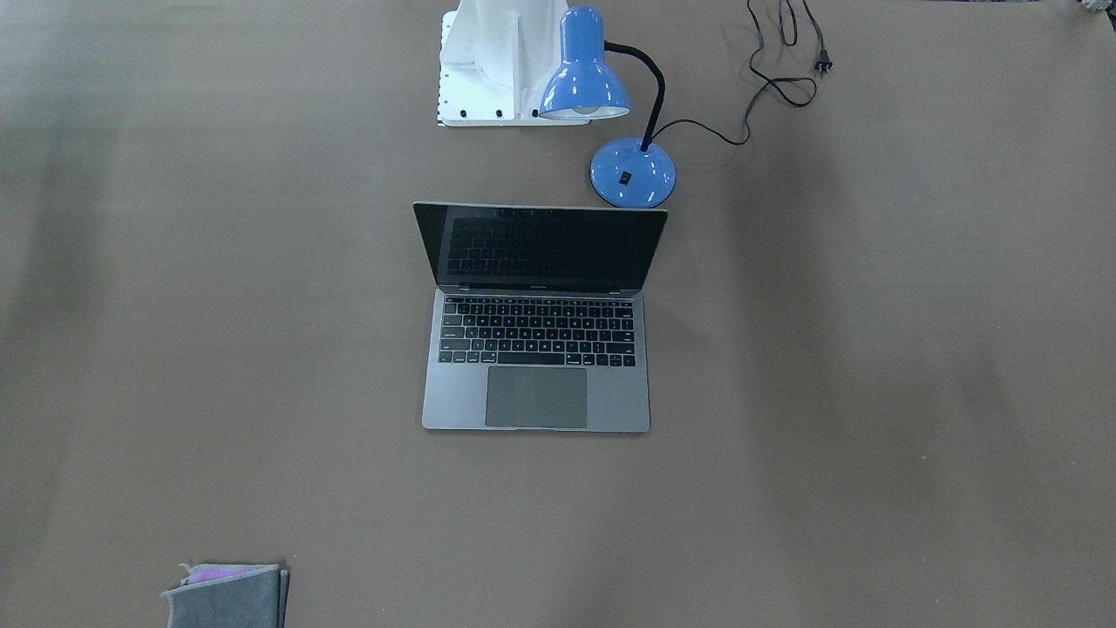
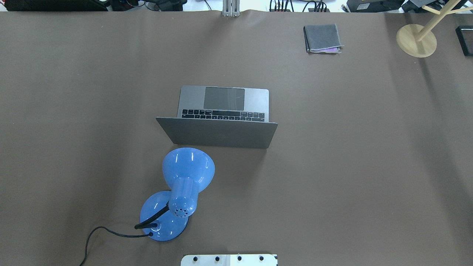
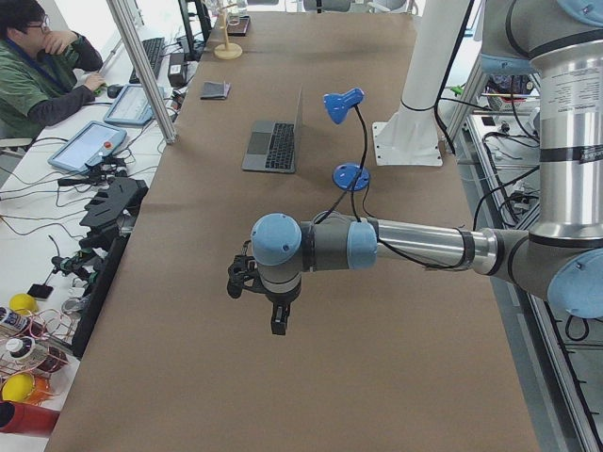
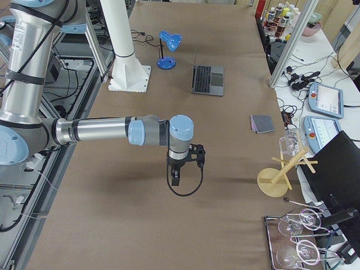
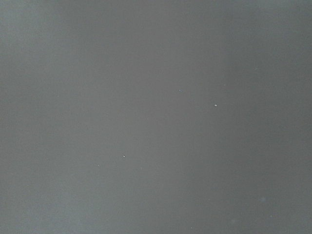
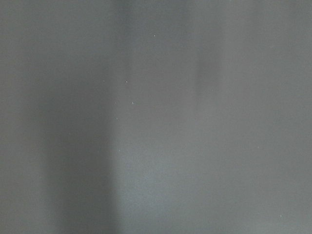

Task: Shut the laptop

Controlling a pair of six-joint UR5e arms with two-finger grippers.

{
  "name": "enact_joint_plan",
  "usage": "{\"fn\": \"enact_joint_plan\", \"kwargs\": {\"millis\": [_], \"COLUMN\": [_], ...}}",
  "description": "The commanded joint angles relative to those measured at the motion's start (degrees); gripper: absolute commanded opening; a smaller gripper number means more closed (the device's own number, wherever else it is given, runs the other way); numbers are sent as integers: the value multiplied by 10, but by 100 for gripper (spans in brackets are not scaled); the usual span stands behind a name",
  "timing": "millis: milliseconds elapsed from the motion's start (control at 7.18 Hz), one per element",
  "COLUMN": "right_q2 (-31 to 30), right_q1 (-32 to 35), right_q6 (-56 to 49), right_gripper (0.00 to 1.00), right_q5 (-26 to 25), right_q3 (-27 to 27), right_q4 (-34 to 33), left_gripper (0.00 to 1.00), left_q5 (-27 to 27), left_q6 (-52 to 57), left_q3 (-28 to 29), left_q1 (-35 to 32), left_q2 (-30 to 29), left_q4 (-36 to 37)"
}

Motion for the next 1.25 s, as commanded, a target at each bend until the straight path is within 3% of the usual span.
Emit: {"fn": "enact_joint_plan", "kwargs": {"millis": [0, 418, 1115], "right_q2": [0, 3, 22], "right_q1": [0, 0, -2], "right_q6": [0, 1, 0], "right_gripper": [100, 100, 100], "right_q5": [0, 0, 3], "right_q3": [-1, 0, 54], "right_q4": [0, 0, 3], "left_gripper": [100, 100, 100], "left_q5": [-2, -4, -4], "left_q6": [0, 0, -1], "left_q3": [-2, -12, -29], "left_q1": [0, 0, 1], "left_q2": [0, 0, -14], "left_q4": [0, -1, -2]}}
